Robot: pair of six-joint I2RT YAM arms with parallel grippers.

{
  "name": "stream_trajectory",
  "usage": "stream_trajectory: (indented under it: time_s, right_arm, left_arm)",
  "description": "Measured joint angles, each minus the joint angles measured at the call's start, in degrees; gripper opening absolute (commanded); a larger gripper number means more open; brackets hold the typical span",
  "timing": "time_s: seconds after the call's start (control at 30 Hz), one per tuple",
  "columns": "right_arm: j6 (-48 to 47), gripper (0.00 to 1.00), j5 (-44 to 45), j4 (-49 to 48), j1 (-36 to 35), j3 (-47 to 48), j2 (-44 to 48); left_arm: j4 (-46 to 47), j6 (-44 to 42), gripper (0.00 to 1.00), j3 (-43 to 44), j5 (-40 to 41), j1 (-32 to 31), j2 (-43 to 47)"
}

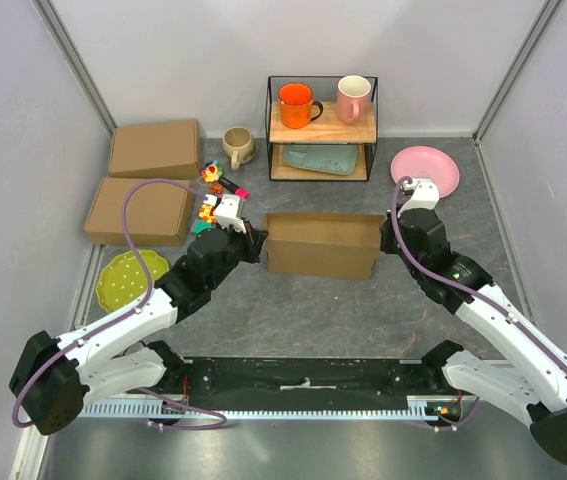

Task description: Fold the paper box

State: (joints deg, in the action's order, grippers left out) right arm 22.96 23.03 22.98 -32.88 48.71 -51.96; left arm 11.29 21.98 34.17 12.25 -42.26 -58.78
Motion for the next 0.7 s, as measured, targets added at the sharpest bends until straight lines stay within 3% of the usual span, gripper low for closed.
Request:
stream_trajectory:
  time_s: [0.1,0.57,0.7]
  right_arm:
    - [-0.2,0.00,0.2,0.0,0.0,0.0,0.0]
    - [3.5,0.00,-0.5,-7.9,0.0,-9.1,5.9]
    - [4.6,0.00,-0.7,-9.2,0.0,-10.6,6.5]
  left_arm:
    - [0.0,0.0,0.02,0.0,0.1,0.0,-0.1]
    - [0.0,0.0,0.03,0.1,0.2,-0.2,-0.1]
    - [-0.1,0.0,0.17,0.2,0.2,-0.2,-0.2]
